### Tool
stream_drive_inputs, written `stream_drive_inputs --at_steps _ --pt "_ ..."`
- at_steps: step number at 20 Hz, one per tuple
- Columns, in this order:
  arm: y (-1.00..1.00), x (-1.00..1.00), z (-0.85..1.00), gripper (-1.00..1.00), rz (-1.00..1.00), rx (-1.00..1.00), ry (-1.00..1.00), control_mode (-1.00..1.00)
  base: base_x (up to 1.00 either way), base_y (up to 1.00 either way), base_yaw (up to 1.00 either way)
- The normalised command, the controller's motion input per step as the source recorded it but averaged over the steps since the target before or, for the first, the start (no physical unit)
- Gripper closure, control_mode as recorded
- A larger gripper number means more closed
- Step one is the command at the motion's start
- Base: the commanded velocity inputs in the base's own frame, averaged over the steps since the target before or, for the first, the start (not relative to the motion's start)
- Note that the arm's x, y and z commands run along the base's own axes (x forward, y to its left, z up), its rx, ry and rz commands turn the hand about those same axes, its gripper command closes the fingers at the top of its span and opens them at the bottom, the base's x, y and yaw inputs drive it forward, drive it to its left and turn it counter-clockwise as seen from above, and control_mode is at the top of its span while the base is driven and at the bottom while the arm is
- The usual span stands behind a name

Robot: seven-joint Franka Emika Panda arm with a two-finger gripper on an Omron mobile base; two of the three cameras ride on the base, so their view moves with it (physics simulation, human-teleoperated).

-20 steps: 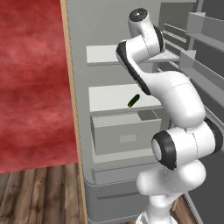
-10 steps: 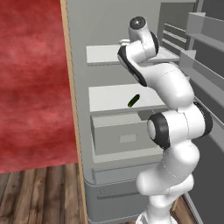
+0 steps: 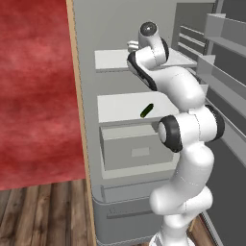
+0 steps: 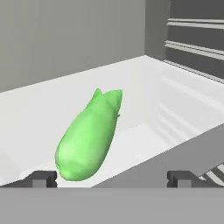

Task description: Place the cold items (corn and cucumber) from the fridge in one tupperware on the dining counter. Place the warm items (kebab skewer and hot dog) in the stove area in another tupperware.

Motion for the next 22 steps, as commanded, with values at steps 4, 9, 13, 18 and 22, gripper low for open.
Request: stream_drive_inputs --at_steps 4,9,13,18,22 --pt "0.19 0.57 0.00 -1.00 0.00 0.01 0.00 -1.00 0.00 0.00 0.00" --pt "0.00 0.48 -0.13 -1.00 -0.01 0.00 0.02 -1.00 0.00 0.00 0.00" --pt "0.01 -0.02 -0.55 -1.00 -0.06 -0.02 0.20 -1.00 0.00 0.00 0.00" --pt "0.01 0.04 -0.60 -1.00 -0.05 0.00 0.06 -1.00 0.00 0.00 0.00" --pt "-0.20 0.10 -0.22 -1.00 0.00 0.02 -0.38 -1.00 0.00 0.00 0.00"
